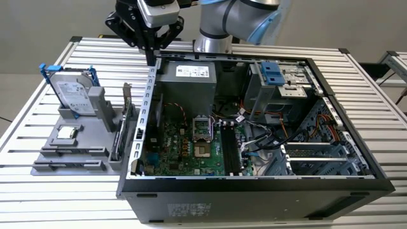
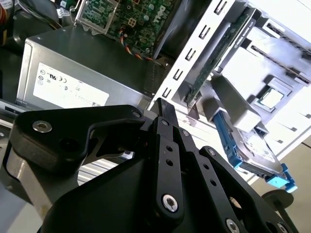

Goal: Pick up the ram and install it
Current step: 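Reach for the ram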

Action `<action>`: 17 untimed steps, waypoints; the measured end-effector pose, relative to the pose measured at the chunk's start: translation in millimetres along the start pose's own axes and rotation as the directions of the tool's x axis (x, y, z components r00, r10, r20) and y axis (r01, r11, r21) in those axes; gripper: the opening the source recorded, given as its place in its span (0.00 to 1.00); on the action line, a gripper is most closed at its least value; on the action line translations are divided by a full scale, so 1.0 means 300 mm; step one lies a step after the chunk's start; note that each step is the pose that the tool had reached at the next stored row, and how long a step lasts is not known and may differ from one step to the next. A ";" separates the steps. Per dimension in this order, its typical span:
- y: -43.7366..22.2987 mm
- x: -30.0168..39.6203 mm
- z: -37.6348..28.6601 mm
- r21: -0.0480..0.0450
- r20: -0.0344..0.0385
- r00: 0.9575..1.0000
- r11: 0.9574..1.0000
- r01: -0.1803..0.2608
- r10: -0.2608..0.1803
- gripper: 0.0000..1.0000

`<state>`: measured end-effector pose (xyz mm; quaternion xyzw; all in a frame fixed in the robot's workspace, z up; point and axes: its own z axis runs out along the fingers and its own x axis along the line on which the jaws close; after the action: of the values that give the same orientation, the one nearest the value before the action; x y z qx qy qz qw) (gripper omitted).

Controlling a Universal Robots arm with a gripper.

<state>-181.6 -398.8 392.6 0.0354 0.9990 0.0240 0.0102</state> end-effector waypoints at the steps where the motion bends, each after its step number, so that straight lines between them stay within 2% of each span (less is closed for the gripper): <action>1: 0.000 0.001 0.000 0.000 0.000 1.000 1.000 0.000 0.000 0.00; 11: -0.001 0.021 -0.001 0.000 0.000 1.000 1.000 0.000 0.000 0.00; 17: -0.003 0.042 -0.001 0.000 0.000 1.000 1.000 0.000 0.000 0.00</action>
<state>-194.2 -398.8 392.6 0.0354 0.9990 0.0240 0.0102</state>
